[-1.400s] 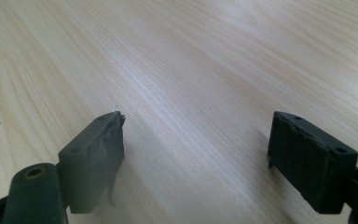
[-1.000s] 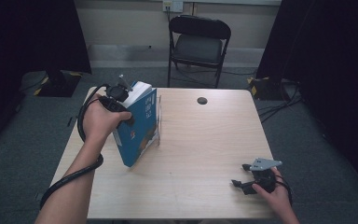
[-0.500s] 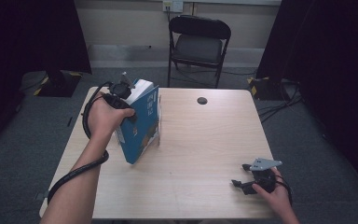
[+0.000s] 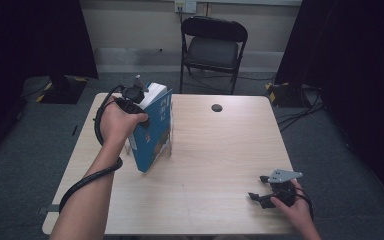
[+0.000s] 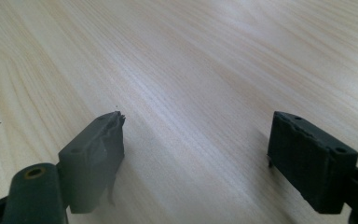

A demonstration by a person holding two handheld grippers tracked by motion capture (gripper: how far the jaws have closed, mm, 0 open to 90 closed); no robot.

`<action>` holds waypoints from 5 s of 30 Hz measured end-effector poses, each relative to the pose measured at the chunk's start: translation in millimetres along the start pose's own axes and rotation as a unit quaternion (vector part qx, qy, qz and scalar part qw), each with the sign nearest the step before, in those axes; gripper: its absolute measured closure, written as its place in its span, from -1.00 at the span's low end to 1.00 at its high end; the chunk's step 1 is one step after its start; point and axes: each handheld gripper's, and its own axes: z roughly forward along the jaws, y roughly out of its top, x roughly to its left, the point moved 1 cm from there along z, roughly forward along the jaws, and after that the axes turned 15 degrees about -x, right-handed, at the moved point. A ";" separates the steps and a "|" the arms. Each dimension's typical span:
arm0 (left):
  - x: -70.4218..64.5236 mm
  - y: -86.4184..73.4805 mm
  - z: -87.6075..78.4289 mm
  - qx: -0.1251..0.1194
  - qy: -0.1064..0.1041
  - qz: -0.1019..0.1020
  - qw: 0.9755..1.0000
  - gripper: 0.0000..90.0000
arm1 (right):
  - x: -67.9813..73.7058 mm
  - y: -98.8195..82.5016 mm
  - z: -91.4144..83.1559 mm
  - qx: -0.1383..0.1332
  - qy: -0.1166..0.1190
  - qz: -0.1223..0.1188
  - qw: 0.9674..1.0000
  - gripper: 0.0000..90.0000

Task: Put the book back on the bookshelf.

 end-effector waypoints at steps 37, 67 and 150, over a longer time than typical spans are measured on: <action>-1.1 10.7 29.6 -0.024 0.042 -0.044 0.998 0.38 | 0.0 0.0 0.0 0.000 0.000 0.000 1.000 -0.61; -6.9 7.7 31.8 -0.063 0.053 -0.042 0.996 0.31 | 0.2 -0.1 0.1 -0.001 0.002 -0.001 1.000 -0.61; -5.8 -68.8 -10.5 -0.119 -0.073 -0.011 0.990 -0.59 | 0.4 -0.1 0.0 -0.001 0.002 -0.001 1.000 -0.61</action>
